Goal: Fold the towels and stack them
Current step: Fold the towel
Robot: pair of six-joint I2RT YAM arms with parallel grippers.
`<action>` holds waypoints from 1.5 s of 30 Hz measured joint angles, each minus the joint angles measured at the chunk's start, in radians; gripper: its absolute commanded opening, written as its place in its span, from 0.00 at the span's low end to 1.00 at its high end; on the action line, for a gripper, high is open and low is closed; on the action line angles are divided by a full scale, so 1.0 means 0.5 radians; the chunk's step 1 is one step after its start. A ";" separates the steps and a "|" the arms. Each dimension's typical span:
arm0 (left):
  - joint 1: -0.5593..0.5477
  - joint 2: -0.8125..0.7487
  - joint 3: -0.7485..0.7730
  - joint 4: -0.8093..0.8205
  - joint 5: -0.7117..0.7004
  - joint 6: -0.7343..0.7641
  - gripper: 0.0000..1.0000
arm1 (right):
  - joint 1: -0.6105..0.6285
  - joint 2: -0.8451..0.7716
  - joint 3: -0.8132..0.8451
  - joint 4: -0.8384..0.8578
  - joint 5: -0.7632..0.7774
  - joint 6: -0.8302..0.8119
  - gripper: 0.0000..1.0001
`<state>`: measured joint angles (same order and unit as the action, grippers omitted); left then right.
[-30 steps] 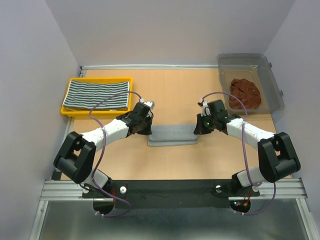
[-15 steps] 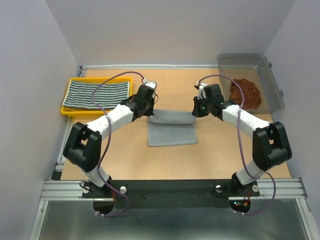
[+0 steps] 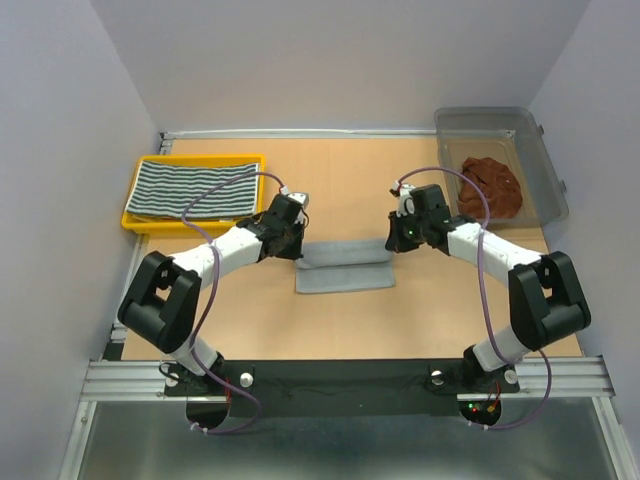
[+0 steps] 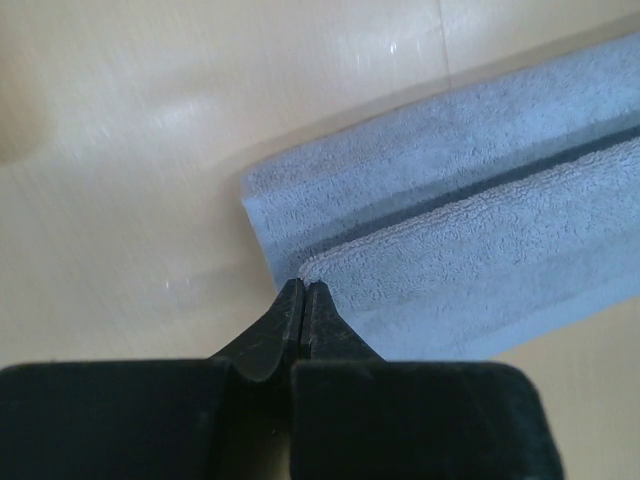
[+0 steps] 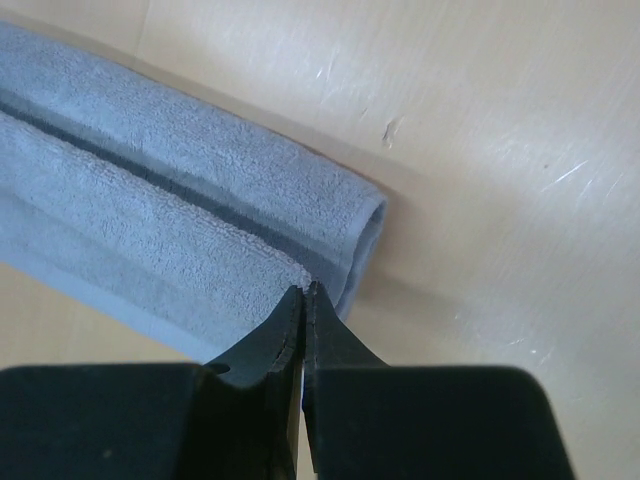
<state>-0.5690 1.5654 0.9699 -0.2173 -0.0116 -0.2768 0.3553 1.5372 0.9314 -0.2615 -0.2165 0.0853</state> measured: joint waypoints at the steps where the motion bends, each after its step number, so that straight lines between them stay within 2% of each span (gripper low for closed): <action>1: -0.002 -0.024 -0.047 0.004 0.021 -0.020 0.00 | 0.002 -0.016 -0.029 0.002 -0.014 0.005 0.01; 10: -0.002 -0.206 -0.159 0.048 0.067 -0.098 0.00 | 0.011 -0.177 -0.147 0.009 -0.055 0.071 0.01; 25: -0.003 -0.240 -0.416 0.187 0.188 -0.208 0.00 | 0.012 -0.137 -0.243 0.034 -0.095 0.156 0.01; 35: -0.028 -0.255 -0.422 0.196 0.204 -0.222 0.01 | 0.012 -0.130 -0.260 0.038 -0.090 0.185 0.01; 45: -0.029 -0.411 -0.422 0.143 0.189 -0.221 0.01 | 0.012 -0.203 -0.260 0.039 -0.085 0.205 0.01</action>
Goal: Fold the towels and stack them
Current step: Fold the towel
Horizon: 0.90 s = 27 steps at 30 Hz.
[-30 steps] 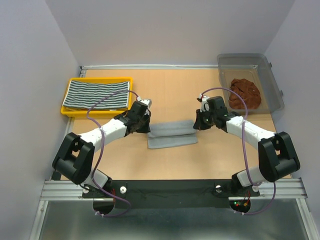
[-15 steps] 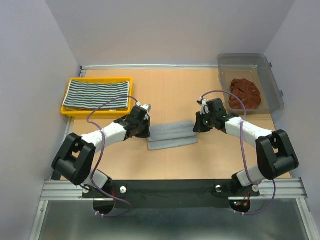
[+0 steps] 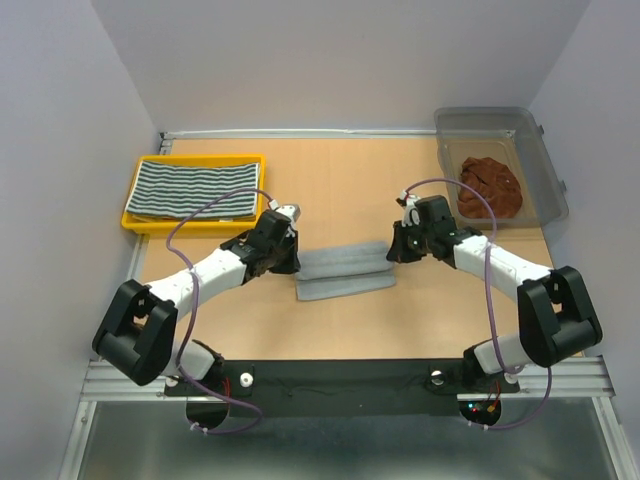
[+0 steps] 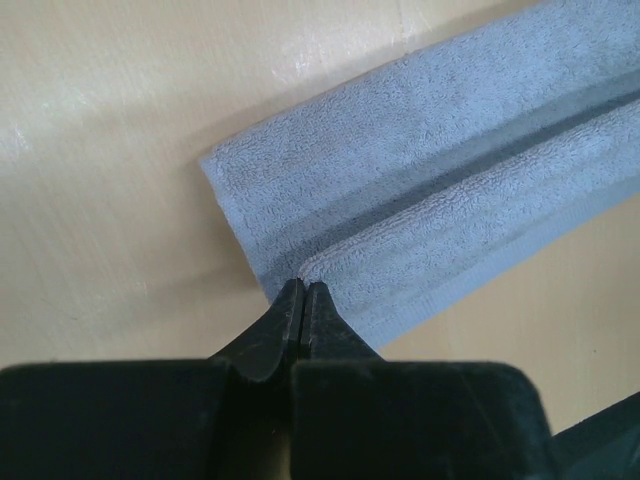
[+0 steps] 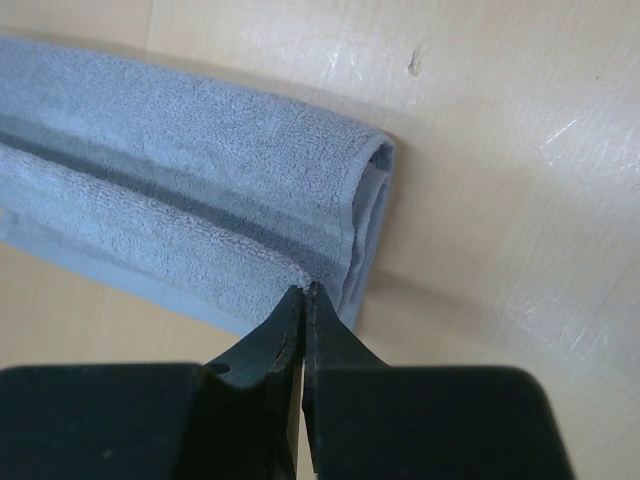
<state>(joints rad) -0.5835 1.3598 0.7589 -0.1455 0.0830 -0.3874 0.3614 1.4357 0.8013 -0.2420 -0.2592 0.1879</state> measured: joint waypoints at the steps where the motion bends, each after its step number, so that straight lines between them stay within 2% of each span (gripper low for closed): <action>1: 0.000 -0.004 0.000 -0.005 -0.001 0.000 0.01 | 0.000 -0.008 0.000 0.000 0.000 0.002 0.01; 5: -0.019 -0.003 -0.003 -0.008 -0.001 -0.002 0.05 | 0.000 -0.018 -0.010 0.013 0.003 0.014 0.02; 7: -0.031 0.000 -0.021 0.000 0.002 -0.018 0.11 | 0.000 -0.017 -0.039 0.027 0.002 0.027 0.10; 8: -0.040 0.004 -0.046 0.008 0.012 -0.030 0.32 | 0.000 -0.011 -0.069 0.029 -0.001 0.040 0.19; 9: -0.047 0.007 -0.065 0.012 0.020 -0.039 0.41 | 0.000 -0.004 -0.087 0.027 -0.009 0.044 0.25; 11: -0.071 0.013 -0.106 0.015 0.031 -0.060 0.56 | 0.000 0.001 -0.127 0.021 -0.024 0.057 0.36; 12: -0.091 0.013 -0.137 0.007 0.031 -0.086 0.60 | -0.001 0.001 -0.136 0.008 -0.028 0.067 0.41; 14: -0.112 0.005 -0.164 0.000 0.028 -0.108 0.67 | -0.004 -0.013 -0.153 0.006 -0.078 0.082 0.44; 19: -0.226 -0.315 -0.266 -0.098 0.021 -0.212 0.68 | -0.002 -0.267 -0.170 -0.086 -0.224 0.116 0.46; 23: -0.296 -0.732 -0.275 -0.117 0.011 -0.338 0.68 | 0.005 -0.522 -0.163 -0.108 -0.310 0.152 0.45; 26: -0.300 -0.805 -0.248 -0.111 -0.016 -0.393 0.68 | 0.014 -0.534 -0.117 -0.118 -0.335 0.168 0.44; 27: -0.300 -0.768 -0.221 -0.112 -0.024 -0.403 0.63 | 0.019 -0.501 -0.095 -0.114 -0.333 0.179 0.42</action>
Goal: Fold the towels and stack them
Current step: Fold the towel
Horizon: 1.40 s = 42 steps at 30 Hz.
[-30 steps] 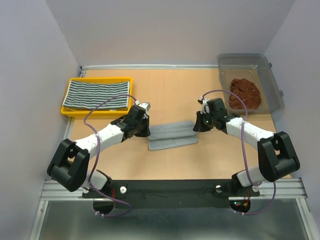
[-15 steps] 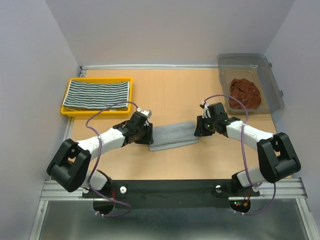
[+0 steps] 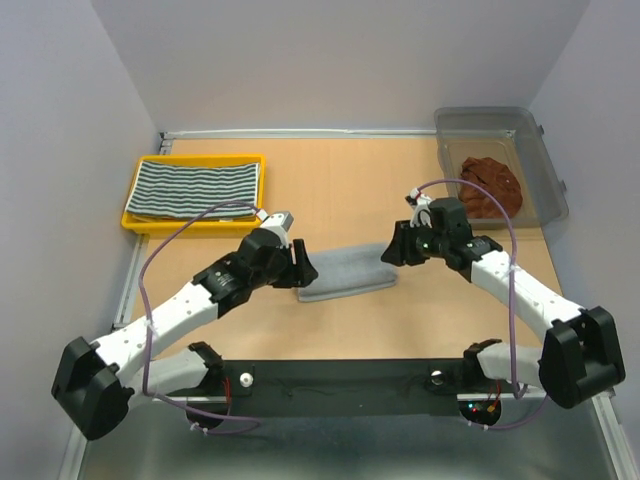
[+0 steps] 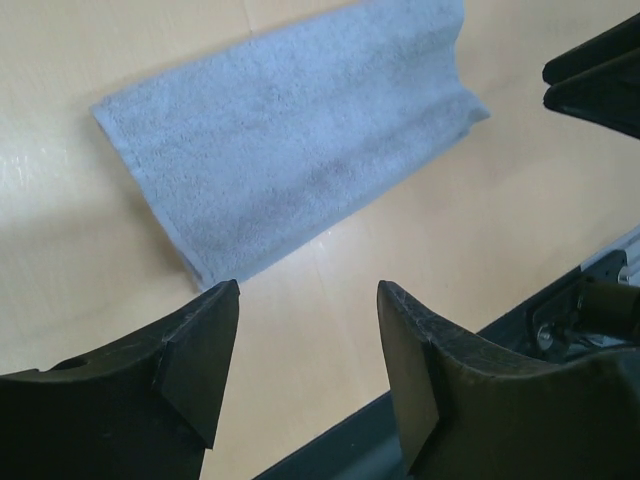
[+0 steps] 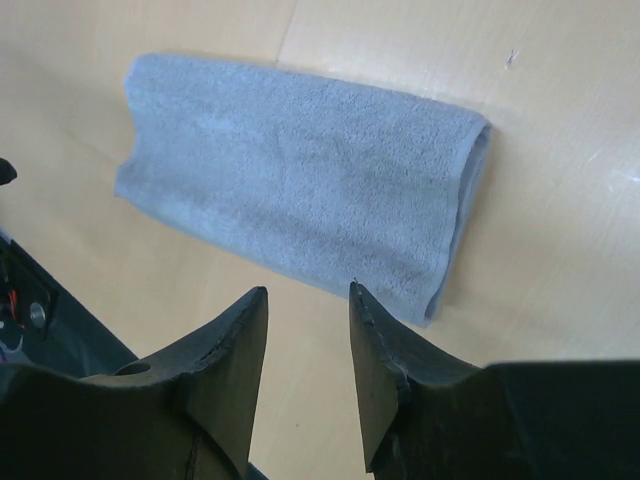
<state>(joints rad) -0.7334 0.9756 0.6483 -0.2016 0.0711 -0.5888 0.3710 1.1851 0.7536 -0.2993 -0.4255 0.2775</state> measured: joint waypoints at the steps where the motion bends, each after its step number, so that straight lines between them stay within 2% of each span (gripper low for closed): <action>1: 0.000 0.046 0.037 0.008 -0.009 -0.008 0.61 | 0.008 0.048 0.024 0.009 0.009 0.009 0.41; 4: -0.002 0.328 0.169 0.059 -0.042 -0.011 0.51 | 0.018 0.188 0.042 0.085 0.052 0.063 0.34; 9: -0.022 0.780 0.302 0.171 -0.084 0.001 0.38 | 0.047 0.378 0.026 0.271 0.126 0.174 0.33; 10: -0.031 0.841 0.302 0.184 -0.088 0.001 0.37 | 0.050 0.394 0.011 0.307 0.128 0.186 0.33; 12: -0.064 0.918 0.277 0.210 -0.095 -0.021 0.29 | 0.060 0.405 -0.069 0.401 0.141 0.224 0.33; 15: -0.105 0.933 0.140 0.298 -0.088 -0.081 0.29 | 0.072 0.396 -0.258 0.507 0.162 0.280 0.33; 21: -0.114 0.867 -0.120 0.524 -0.053 -0.220 0.32 | 0.072 0.247 -0.571 0.661 0.215 0.378 0.33; 23: -0.114 0.839 -0.147 0.550 -0.056 -0.246 0.40 | 0.072 0.153 -0.625 0.674 0.250 0.404 0.34; 24: -0.115 0.805 -0.160 0.547 -0.061 -0.261 0.50 | 0.072 0.103 -0.643 0.671 0.268 0.420 0.37; 25: -0.115 0.784 -0.166 0.538 -0.069 -0.261 0.54 | 0.072 0.043 -0.658 0.670 0.294 0.432 0.43; 27: -0.117 0.684 -0.171 0.488 -0.120 -0.284 0.69 | 0.072 -0.093 -0.660 0.674 0.333 0.461 0.49; 28: -0.117 0.623 -0.171 0.472 -0.150 -0.297 0.71 | 0.072 -0.163 -0.660 0.720 0.343 0.485 0.55; 30: -0.117 0.490 -0.170 0.473 -0.209 -0.316 0.71 | 0.072 -0.237 -0.664 0.854 0.333 0.545 0.61; 35: -0.115 0.317 -0.185 0.810 -0.352 -0.412 0.66 | 0.086 -0.115 -0.716 1.466 0.276 0.772 0.64; 38: -0.114 0.393 -0.253 1.101 -0.434 -0.472 0.64 | 0.127 0.146 -0.716 1.794 0.288 0.864 0.65; 42: -0.114 0.641 -0.330 1.421 -0.526 -0.555 0.58 | 0.140 0.457 -0.724 2.181 0.346 0.943 0.66</action>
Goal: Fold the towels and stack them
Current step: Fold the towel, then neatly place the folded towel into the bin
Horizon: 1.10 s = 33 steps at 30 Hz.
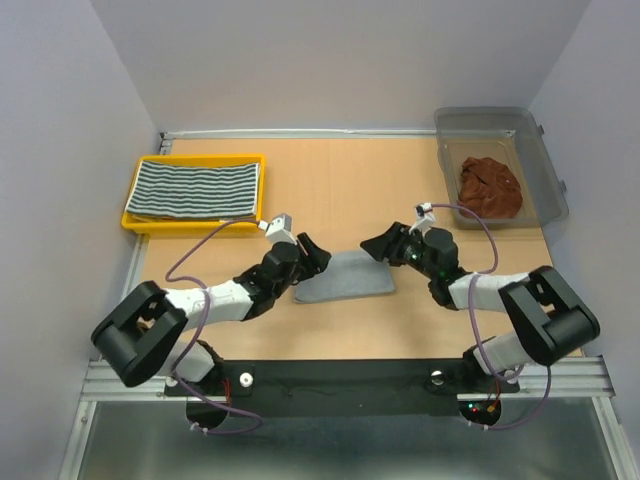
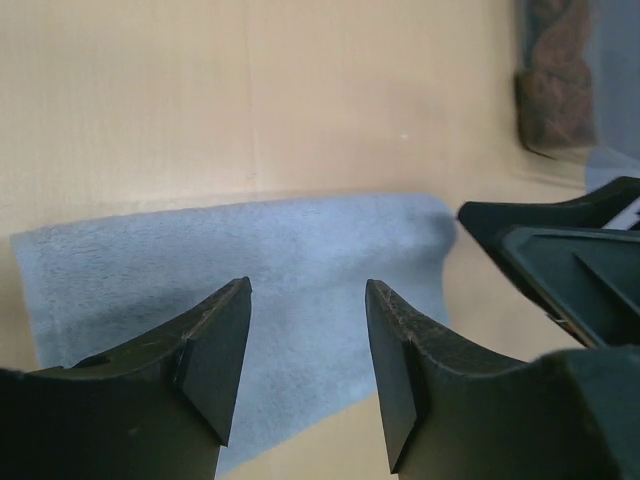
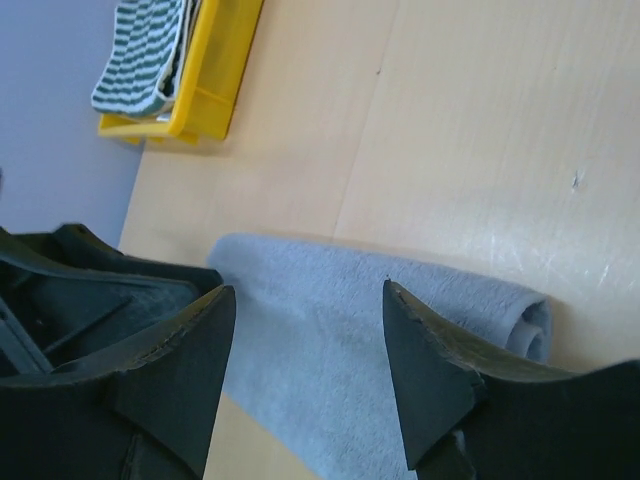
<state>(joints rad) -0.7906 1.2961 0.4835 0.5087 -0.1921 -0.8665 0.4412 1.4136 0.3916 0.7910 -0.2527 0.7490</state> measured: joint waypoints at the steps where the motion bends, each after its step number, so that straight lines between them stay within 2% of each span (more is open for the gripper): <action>1: 0.001 0.096 -0.043 0.117 -0.032 -0.034 0.57 | 0.000 0.060 -0.011 0.073 0.019 0.021 0.66; 5: 0.016 0.349 -0.240 0.505 -0.095 -0.193 0.54 | 0.000 0.374 -0.107 0.472 0.115 0.091 0.67; 8: 0.044 0.570 -0.451 1.077 -0.124 -0.387 0.54 | -0.002 0.702 -0.230 0.869 0.179 0.195 0.67; 12: 0.080 0.733 -0.671 1.592 -0.127 -0.594 0.54 | -0.002 0.927 -0.305 1.269 0.220 0.295 0.67; 16: 0.093 0.715 -0.804 1.748 -0.155 -0.689 0.58 | -0.018 0.927 -0.383 1.376 0.248 0.318 0.66; 18: 0.093 0.623 -0.829 1.714 -0.168 -0.681 0.61 | -0.045 0.842 -0.422 1.340 0.250 0.289 0.67; 22: 0.093 0.213 -0.823 1.442 -0.218 -0.582 0.65 | -0.095 0.472 -0.426 1.019 0.275 0.130 0.67; 26: 0.093 -0.250 -0.700 0.996 -0.307 -0.437 0.66 | -0.098 0.060 -0.263 0.590 0.281 -0.109 0.66; 28: 0.093 -0.439 -0.591 0.733 -0.343 -0.351 0.69 | -0.098 -0.047 -0.123 0.311 0.259 -0.236 0.66; 29: 0.094 -0.516 -0.524 0.610 -0.362 -0.303 0.77 | -0.093 -0.107 -0.014 0.098 0.249 -0.341 0.66; 32: 0.114 -0.700 -0.308 0.155 -0.413 -0.178 0.85 | -0.043 -0.193 0.218 -0.337 0.249 -0.543 0.66; 33: 0.123 -0.739 -0.256 0.043 -0.422 -0.152 0.92 | -0.015 -0.198 0.289 -0.449 0.252 -0.600 0.66</action>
<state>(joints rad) -0.7292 0.9268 0.3557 0.5301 -0.4030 -0.9424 0.4335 1.3144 0.5362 0.5667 -0.1268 0.4488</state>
